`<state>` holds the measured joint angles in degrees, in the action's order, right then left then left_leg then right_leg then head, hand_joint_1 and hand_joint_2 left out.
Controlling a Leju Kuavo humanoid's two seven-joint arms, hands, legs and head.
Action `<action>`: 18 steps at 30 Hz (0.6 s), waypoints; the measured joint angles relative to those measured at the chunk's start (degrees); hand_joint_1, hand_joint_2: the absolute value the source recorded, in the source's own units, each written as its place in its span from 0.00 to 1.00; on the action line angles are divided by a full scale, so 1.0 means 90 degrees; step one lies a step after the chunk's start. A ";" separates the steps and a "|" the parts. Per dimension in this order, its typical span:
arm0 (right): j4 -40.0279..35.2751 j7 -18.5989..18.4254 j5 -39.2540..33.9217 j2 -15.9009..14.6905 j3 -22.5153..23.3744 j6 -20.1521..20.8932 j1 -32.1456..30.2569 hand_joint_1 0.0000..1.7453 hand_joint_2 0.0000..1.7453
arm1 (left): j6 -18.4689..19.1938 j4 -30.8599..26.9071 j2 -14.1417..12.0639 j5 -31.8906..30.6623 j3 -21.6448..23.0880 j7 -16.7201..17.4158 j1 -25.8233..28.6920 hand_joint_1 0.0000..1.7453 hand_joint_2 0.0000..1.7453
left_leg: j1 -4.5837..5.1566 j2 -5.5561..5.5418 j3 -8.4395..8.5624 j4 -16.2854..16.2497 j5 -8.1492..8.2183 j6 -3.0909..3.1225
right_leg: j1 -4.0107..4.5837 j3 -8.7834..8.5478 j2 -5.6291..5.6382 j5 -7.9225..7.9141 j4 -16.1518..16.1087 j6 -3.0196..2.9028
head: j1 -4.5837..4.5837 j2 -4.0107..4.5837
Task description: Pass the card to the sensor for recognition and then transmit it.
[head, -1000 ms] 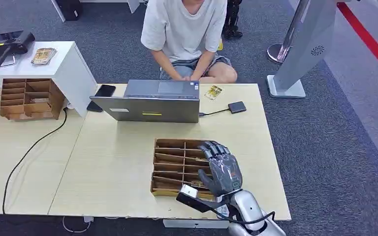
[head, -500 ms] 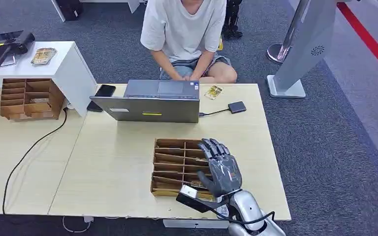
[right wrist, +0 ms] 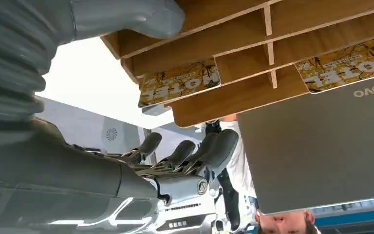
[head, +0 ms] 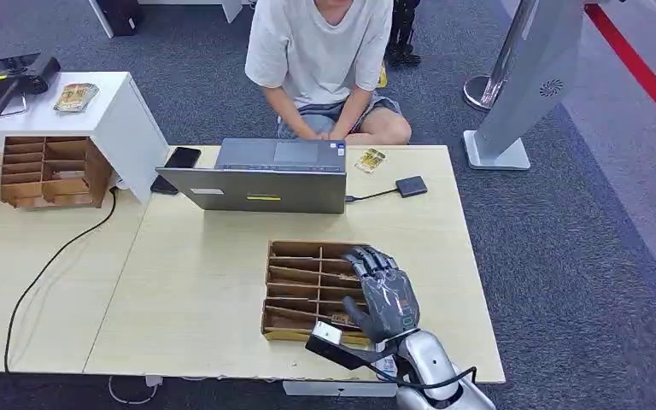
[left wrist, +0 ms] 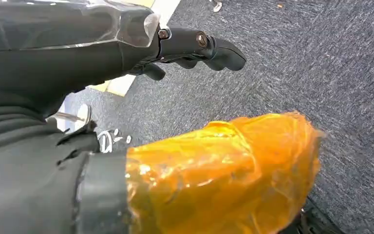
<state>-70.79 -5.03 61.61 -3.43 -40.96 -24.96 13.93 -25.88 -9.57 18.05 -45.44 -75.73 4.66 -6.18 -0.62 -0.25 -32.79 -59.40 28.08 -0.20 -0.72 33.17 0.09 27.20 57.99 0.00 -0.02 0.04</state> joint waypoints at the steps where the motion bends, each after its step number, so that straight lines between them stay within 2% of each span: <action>1: 0.0002 0.0000 0.0000 0.0000 -0.0002 0.0010 0.0000 0.33 1.00 | 0.0000 0.0000 0.0000 0.0000 0.0000 0.0000 0.0000 0.00 0.00 | 0.0000 0.0000 0.0000 0.0000 0.0000 0.0000 | 0.0000 0.0000 0.0000 0.0000 0.0000 0.0000 | 0.0000 0.0000; 10: 0.0032 0.0000 -0.0010 0.0002 -0.0005 0.0029 0.0006 0.40 1.00 | 0.0007 0.0000 0.0000 -0.0017 0.0000 -0.0010 0.0000 0.00 0.00 | 0.0000 0.0000 0.0000 0.0000 0.0000 0.0000 | 0.0000 0.0000 0.0000 0.0000 0.0000 0.0000 | 0.0000 0.0000; 11: 0.0032 0.0000 -0.0010 0.0000 -0.0005 0.0032 0.0006 0.44 1.00 | 0.0007 0.0000 0.0000 -0.0017 0.0000 -0.0010 0.0000 0.00 0.00 | 0.0000 0.0000 0.0000 0.0000 0.0000 0.0000 | 0.0000 0.0000 0.0000 0.0000 0.0000 0.0000 | 0.0000 0.0000; 18: 0.0051 0.0010 -0.0029 0.0002 -0.0005 0.0037 0.0009 0.42 1.00 | 0.0007 0.0000 0.0000 -0.0015 0.0002 -0.0015 0.0000 0.00 0.00 | 0.0000 0.0000 0.0000 0.0000 0.0000 0.0000 | 0.0000 0.0000 0.0000 0.0000 0.0000 0.0000 | 0.0000 0.0000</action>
<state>-70.34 -4.94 61.35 -3.41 -41.00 -24.63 14.01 -25.81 -9.57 18.05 -45.57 -75.71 4.52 -6.18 -0.62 -0.25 -32.79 -59.40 28.08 -0.20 -0.72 33.17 0.09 27.20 57.99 0.00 -0.02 0.04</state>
